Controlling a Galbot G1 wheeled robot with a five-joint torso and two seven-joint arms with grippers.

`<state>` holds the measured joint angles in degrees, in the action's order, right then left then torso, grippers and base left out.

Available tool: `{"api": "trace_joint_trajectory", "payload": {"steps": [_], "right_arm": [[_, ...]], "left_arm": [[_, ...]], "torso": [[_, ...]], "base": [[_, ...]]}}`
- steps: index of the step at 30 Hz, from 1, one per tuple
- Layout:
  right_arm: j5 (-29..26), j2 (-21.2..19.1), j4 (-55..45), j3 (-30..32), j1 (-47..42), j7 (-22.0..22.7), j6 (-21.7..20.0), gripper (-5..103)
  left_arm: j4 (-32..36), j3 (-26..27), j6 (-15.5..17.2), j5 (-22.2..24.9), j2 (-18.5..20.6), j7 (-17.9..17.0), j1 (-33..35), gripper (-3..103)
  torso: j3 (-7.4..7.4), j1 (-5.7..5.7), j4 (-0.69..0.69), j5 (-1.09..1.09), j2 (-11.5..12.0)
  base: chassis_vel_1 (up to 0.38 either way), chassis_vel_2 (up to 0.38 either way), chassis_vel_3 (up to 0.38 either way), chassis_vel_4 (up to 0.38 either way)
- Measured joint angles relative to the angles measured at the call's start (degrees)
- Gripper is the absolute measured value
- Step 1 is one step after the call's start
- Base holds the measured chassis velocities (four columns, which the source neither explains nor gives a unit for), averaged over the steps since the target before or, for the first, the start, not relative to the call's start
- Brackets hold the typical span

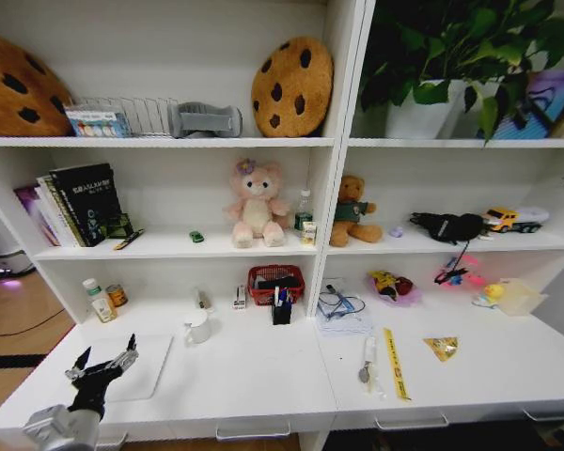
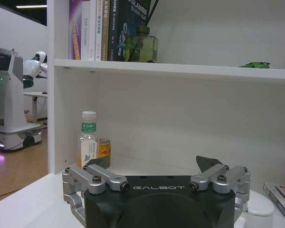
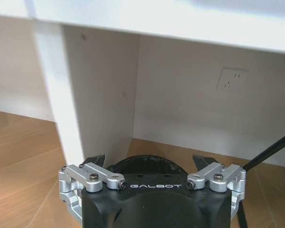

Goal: Organize the objects on the table.

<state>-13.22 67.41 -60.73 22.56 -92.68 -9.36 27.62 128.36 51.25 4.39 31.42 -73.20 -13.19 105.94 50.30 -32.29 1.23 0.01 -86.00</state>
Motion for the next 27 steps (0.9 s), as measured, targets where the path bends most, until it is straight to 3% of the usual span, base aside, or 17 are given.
{"api": "trace_joint_trajectory", "payload": {"steps": [9,12,18,26,27], "right_arm": [[2.9,0.0,-16.5,8.7,-15.1,-2.0,5.7,100],[2.4,0.0,-26.3,13.3,-24.8,-5.0,10.2,100],[2.5,0.4,-37.6,18.2,-35.1,-8.2,14.6,100],[0.8,2.4,-47.9,22.7,-39.2,-6.3,14.2,100],[-0.4,3.5,-53.4,24.0,-39.8,-4.4,12.4,100]], "left_arm": [[-0.3,-0.4,-0.7,-0.1,-1.4,0.6,-0.7,100],[-0.4,-0.1,-1.5,0.1,-2.4,1.5,-0.1,100],[-0.7,0.9,-2.3,1.4,-2.4,2.2,0.1,100],[-0.8,1.2,-3.3,2.2,-2.7,2.9,1.0,100],[-0.3,1.2,-3.5,2.3,-2.5,3.2,1.5,100]], "torso": [[0.00,0.00,-0.01,-0.02,0.0],[0.00,0.00,-0.02,-0.01,0.0],[0.00,0.00,0.00,-0.01,0.0],[0.00,0.00,-0.01,-0.02,0.0],[0.01,0.00,-0.02,-0.02,0.0]], "base": [[0.000,0.000,0.000,0.000],[0.000,0.000,0.000,0.000],[0.000,0.000,0.000,0.000],[0.000,0.000,0.000,0.000],[0.000,0.000,0.000,0.000]]}}
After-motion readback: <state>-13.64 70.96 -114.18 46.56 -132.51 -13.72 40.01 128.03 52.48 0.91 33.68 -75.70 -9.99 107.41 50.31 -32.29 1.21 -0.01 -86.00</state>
